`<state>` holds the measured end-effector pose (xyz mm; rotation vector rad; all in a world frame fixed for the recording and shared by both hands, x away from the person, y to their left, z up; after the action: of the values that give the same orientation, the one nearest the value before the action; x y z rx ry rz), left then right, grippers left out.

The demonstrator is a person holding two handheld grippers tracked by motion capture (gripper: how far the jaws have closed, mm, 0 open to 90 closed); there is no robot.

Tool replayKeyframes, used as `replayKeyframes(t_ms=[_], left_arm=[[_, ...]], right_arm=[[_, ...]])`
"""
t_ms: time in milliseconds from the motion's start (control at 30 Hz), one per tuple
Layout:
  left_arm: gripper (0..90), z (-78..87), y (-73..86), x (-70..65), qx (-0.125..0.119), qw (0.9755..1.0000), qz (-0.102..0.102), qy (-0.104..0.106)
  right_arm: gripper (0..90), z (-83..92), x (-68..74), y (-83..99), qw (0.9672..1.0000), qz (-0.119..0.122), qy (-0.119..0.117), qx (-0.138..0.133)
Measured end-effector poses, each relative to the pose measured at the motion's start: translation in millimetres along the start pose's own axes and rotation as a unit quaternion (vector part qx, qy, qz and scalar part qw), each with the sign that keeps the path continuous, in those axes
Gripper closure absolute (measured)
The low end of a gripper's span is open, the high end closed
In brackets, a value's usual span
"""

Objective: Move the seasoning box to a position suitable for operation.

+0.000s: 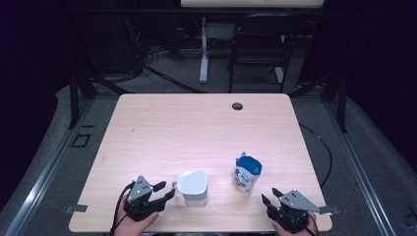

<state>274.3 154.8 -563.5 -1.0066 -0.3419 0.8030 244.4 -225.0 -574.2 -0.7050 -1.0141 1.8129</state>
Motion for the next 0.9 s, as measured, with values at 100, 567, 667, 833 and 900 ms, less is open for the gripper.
replayKeyframes(t_ms=[100,567,667,833,900], left_arm=[[52.9,3.5,-1.4,3.7,0.000,1.0000,0.002,-0.004],[57.1,17.4,-11.0,14.4,-0.022,0.9993,0.026,-0.017],[56.5,16.3,-10.3,15.0,-0.021,0.9993,0.027,-0.013],[56.5,16.1,-10.8,14.9,-0.021,0.9993,0.029,-0.012],[56.4,17.0,-12.0,15.3,-0.023,0.9992,0.029,-0.013]], right_arm=[[56.1,2.3,6.3,-1.0,0.9999,0.010,-0.005,0.000],[62.6,6.7,22.1,-2.9,0.9996,0.022,-0.020,-0.004],[64.8,5.0,23.5,-1.4,0.9994,0.025,-0.025,0.002],[64.3,2.8,26.3,-1.3,0.9992,0.028,-0.029,-0.004],[63.9,2.3,27.6,-0.6,0.9990,0.032,-0.032,0.001]])
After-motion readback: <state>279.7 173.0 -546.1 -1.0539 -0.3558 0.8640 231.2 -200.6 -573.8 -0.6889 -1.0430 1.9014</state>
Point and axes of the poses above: each handheld gripper's, and its own axes: z roughly backward along the jaws, y roughly out of its underside, x roughly to its left, the point moved 5 cm from there along -z, roughly forward along the jaws, and after that the axes turned 2 degrees about -x, right-handed, at the moved point
